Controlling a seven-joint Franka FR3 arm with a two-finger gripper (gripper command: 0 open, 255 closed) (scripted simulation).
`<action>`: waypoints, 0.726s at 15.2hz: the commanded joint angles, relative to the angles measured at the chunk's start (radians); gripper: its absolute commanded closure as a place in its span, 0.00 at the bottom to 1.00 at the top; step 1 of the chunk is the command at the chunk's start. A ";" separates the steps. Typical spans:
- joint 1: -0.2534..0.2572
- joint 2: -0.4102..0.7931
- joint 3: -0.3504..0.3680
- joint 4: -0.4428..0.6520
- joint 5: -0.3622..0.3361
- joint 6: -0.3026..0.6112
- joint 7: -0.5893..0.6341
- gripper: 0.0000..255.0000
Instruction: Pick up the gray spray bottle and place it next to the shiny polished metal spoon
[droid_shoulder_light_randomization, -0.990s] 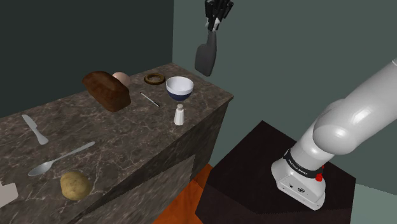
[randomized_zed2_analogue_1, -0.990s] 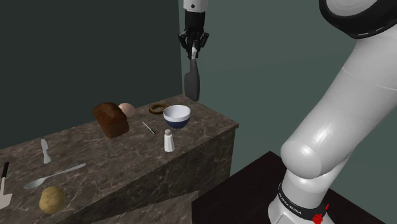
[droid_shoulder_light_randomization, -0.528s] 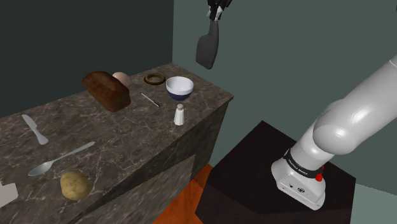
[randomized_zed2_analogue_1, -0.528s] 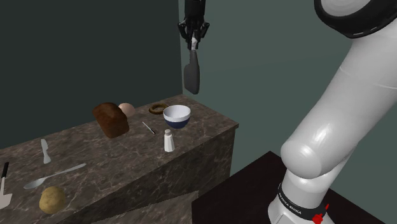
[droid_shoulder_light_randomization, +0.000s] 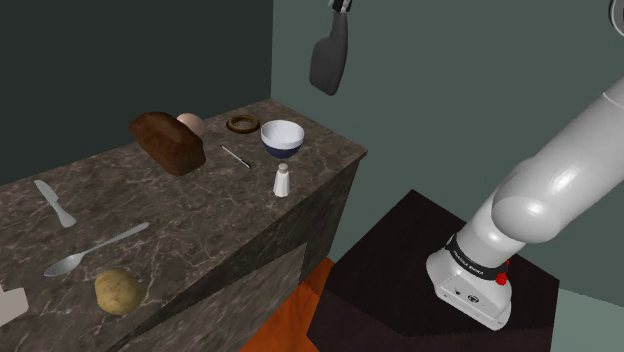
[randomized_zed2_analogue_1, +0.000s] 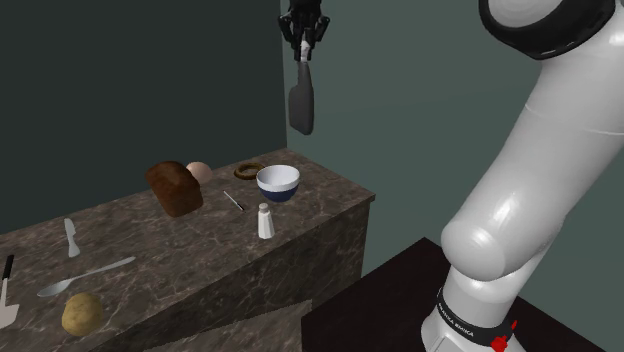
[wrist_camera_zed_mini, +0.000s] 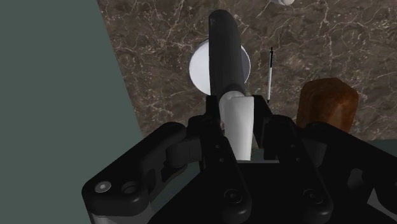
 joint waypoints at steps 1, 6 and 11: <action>0.000 0.017 0.001 0.050 -0.002 -0.033 0.001 1.00; 0.040 0.014 0.052 -0.002 -0.010 0.013 0.092 1.00; 0.090 0.030 0.117 -0.054 -0.023 0.077 0.207 1.00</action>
